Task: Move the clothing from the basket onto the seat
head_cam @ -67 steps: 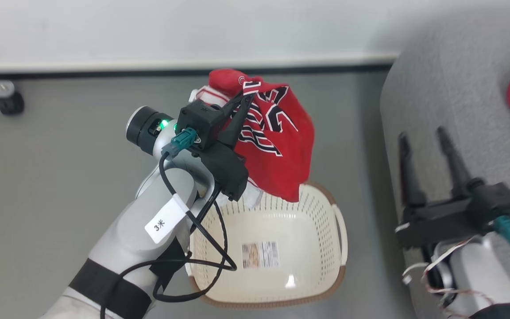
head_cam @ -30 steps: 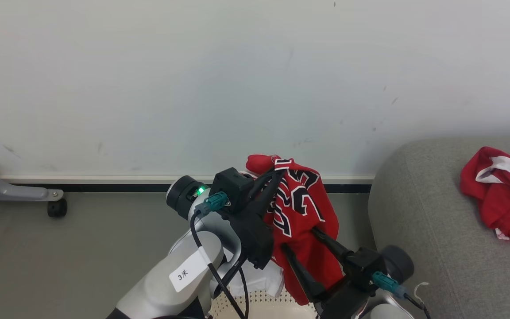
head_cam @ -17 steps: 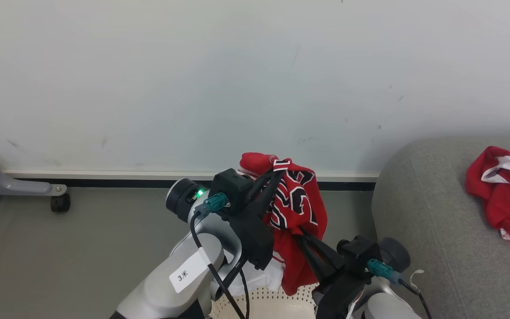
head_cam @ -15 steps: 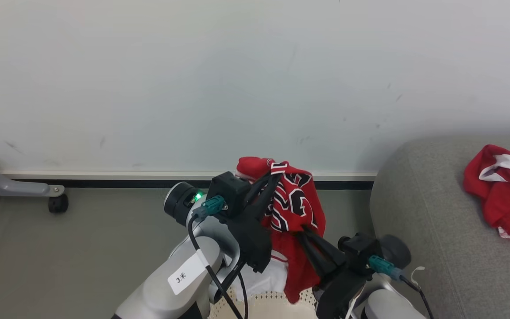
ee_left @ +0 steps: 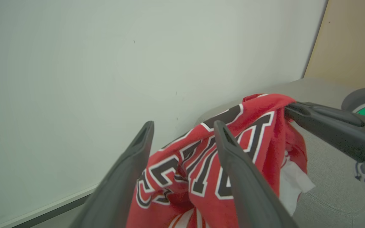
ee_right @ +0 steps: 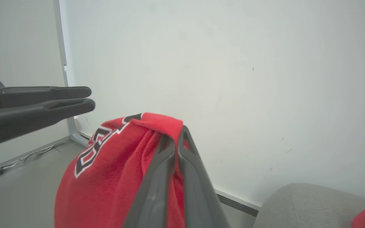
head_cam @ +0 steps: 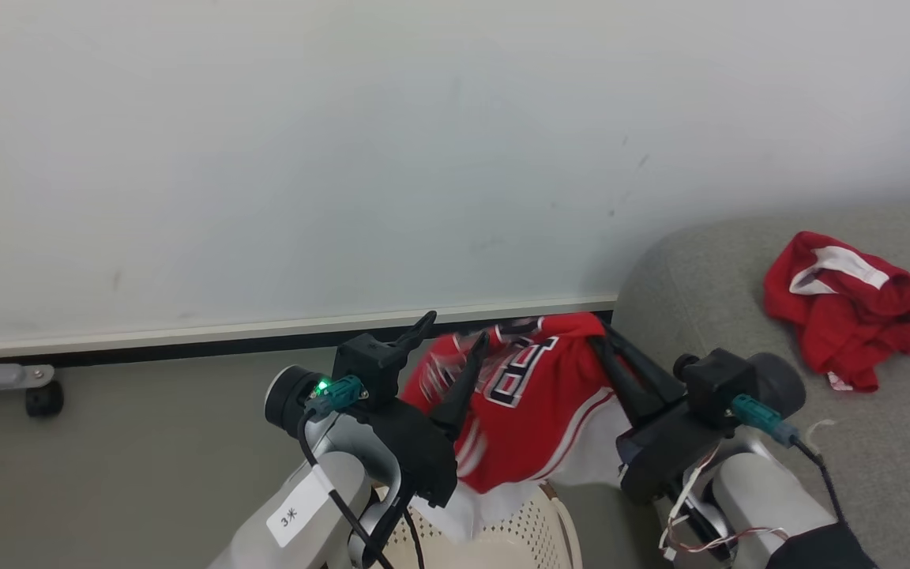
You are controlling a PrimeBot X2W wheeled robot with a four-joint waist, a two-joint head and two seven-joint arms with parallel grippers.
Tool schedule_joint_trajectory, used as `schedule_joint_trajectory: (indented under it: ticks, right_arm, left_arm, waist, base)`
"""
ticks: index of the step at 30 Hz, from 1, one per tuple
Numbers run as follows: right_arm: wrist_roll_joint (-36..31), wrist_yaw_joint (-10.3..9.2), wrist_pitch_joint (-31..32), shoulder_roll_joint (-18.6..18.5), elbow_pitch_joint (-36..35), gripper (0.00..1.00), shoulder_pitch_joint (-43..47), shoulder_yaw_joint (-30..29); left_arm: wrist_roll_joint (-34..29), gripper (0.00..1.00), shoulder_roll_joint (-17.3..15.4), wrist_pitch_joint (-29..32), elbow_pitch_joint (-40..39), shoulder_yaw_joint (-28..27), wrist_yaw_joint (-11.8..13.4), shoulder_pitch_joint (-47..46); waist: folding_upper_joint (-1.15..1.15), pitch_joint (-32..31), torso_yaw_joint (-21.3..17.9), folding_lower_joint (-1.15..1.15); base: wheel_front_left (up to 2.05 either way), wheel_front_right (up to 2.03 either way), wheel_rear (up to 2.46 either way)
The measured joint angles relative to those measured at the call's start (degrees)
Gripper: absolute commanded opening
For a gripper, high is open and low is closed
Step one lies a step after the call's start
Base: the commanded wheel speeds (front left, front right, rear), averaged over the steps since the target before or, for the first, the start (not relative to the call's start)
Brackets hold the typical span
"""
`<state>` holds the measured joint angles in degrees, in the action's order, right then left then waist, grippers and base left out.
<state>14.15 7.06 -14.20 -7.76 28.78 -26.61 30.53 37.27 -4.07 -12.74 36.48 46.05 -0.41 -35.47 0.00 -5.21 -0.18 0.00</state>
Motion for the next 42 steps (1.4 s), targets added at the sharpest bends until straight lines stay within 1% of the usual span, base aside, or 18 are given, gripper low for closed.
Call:
schedule_joint_trajectory:
  ticks: [2,3,6,15,19,28,32,34,36,40,42]
  right_arm:
    - [-0.05,-0.04,0.0,-1.45,-1.07,0.0,-0.4,-0.8]
    - [-0.24,-0.26,0.0,-2.89,-2.19,0.0,-0.73,-1.54]
    - [-0.6,-0.75,-0.01,-5.21,-4.17,0.0,-1.08,-2.93]
    - [-1.45,-3.12,0.01,-11.36,-10.82,0.0,-0.75,-6.6]
    - [-1.74,-3.32,0.45,-13.59,-13.1,0.0,-0.74,-8.16]
    - [-1.23,-3.18,3.16,-16.5,-16.77,0.0,-1.0,-10.13]
    - [0.02,-2.98,4.43,-17.6,-16.81,0.0,-1.14,-10.73]
    - [0.04,-2.49,5.0,-17.81,-16.25,0.0,-1.76,-10.85]
    - [0.05,-2.47,5.66,-18.23,-15.99,0.0,-3.36,-11.23]
    - [0.74,-2.19,6.94,-20.73,-16.45,0.0,-7.01,-13.73]
    - [1.04,-2.18,7.53,-22.15,-16.55,0.0,-9.25,-15.3]
  left_arm:
    - [1.07,1.0,-0.02,-0.24,-0.35,-0.26,0.45,0.79]
    - [1.16,1.0,-0.04,-0.51,-0.63,-0.43,0.45,1.46]
    - [1.16,1.0,-0.05,-0.56,-1.24,-0.48,0.48,2.54]
    - [1.24,1.0,0.04,-0.99,-4.1,0.3,0.47,6.33]
    - [1.23,1.0,0.08,-1.09,-5.37,0.6,0.6,7.33]
    - [0.7,1.0,0.62,-1.23,-7.48,1.83,1.74,7.97]
    - [0.35,1.0,0.89,-1.24,-8.01,2.9,1.75,7.93]
    - [0.02,1.0,0.85,-1.24,-8.31,3.16,1.88,7.92]
    - [-0.13,1.0,0.79,-1.24,-8.79,3.34,2.04,7.92]
    - [-1.72,1.0,0.76,-1.21,-10.37,3.96,3.0,7.9]
    - [-2.04,1.0,0.74,-1.02,-11.25,4.09,3.04,7.71]
  waist:
    - [0.0,-0.05,-1.12,0.0]
    - [0.0,-0.12,-2.29,0.0]
    - [0.0,-0.24,-4.22,0.0]
    - [0.0,-0.5,-10.9,0.0]
    - [0.0,-0.49,-14.1,0.0]
    - [0.0,0.32,-20.7,0.0]
    - [0.0,1.78,-21.74,0.0]
    - [0.0,2.66,-21.78,0.0]
    - [0.0,3.54,-21.61,0.0]
    - [0.0,5.53,-20.9,0.0]
    - [0.0,6.72,-20.41,0.0]
  base:
    - [0.0,0.0,0.0]
    - [0.0,0.0,0.0]
    - [0.0,0.0,0.0]
    - [0.0,0.0,0.0]
    - [0.0,0.0,0.0]
    - [0.0,0.0,0.0]
    - [0.0,0.0,0.0]
    - [0.0,0.0,0.0]
    - [0.0,0.0,0.0]
    - [0.0,0.0,0.0]
    - [0.0,0.0,0.0]
